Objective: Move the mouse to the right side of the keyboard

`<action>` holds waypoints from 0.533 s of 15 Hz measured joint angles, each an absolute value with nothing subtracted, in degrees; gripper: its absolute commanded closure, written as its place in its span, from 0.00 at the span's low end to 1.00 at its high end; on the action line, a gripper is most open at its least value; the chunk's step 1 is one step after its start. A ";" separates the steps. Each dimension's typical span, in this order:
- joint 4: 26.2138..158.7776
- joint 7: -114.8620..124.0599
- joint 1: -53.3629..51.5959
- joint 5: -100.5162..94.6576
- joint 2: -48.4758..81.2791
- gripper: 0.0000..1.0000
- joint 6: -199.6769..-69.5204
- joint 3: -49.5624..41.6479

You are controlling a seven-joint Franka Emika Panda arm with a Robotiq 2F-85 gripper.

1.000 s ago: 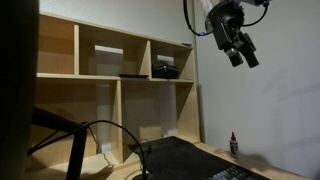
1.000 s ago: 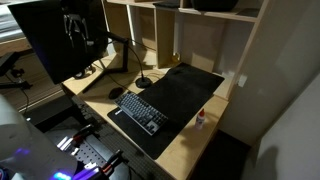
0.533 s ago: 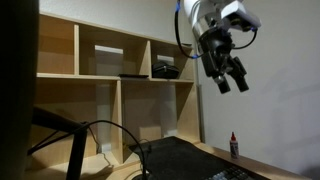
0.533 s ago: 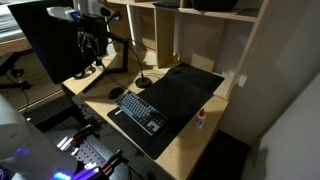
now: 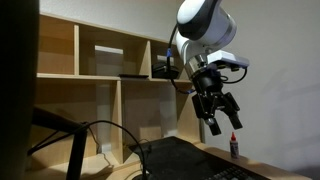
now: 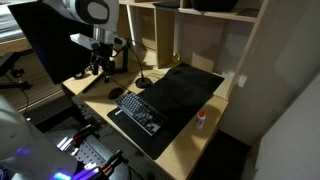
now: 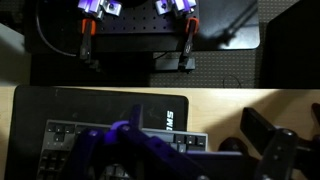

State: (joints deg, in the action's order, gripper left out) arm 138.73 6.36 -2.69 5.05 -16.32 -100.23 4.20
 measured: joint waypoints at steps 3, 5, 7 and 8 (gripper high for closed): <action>138.72 6.42 -2.69 5.37 -16.41 0.00 -101.25 4.20; 138.98 4.82 -2.75 7.16 -16.39 0.00 -106.30 4.20; 139.60 2.28 -2.89 9.20 -16.36 0.00 -112.39 4.18; 139.99 1.03 -3.00 9.88 -16.34 0.00 -114.94 4.15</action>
State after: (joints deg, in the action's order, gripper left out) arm 139.99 1.03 -3.00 9.88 -16.34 -114.94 4.15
